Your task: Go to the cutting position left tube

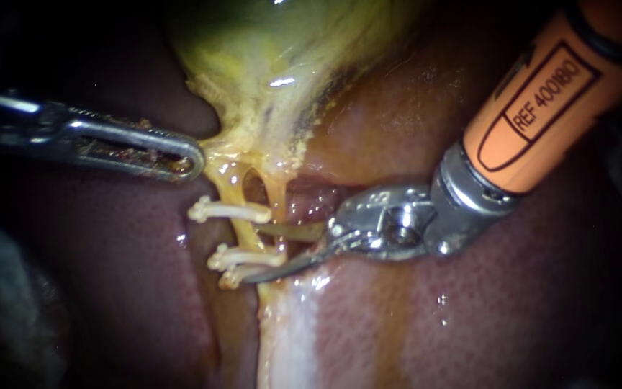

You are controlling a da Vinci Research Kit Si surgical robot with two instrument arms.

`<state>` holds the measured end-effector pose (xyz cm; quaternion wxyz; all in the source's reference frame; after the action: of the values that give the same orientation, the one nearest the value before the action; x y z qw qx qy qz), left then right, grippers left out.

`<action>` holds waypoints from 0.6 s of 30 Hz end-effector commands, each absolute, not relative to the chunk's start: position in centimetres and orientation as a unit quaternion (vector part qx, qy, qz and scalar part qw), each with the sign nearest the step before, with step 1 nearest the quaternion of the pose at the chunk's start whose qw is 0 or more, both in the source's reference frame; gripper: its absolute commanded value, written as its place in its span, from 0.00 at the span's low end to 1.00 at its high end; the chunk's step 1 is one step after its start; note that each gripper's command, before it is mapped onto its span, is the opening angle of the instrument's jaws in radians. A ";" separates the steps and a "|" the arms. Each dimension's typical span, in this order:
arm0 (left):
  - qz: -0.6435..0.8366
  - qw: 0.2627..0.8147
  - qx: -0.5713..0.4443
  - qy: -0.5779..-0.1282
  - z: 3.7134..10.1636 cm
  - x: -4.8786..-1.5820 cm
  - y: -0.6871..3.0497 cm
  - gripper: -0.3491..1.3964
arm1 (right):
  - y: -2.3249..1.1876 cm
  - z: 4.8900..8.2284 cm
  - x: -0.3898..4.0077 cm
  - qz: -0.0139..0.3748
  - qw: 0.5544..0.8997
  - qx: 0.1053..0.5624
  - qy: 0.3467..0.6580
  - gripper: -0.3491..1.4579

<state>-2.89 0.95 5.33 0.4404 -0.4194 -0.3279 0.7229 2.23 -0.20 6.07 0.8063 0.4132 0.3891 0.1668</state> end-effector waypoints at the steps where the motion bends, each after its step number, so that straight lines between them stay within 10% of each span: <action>1: 0.723 0.441 -0.419 -0.328 5.33 -2.89 0.95 0.00 | -0.19 6.08 2.24 0.167 0.806 0.413 0.389 0.91; 18: 0.723 0.441 -0.419 -0.327 5.33 -2.90 0.94 0.00 | -0.11 6.45 2.24 0.168 0.809 0.409 0.388 0.93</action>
<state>-2.90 0.94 5.33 0.4410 -0.4192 -0.3275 0.7229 2.24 -0.11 6.45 0.8087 0.4086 0.3883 0.1682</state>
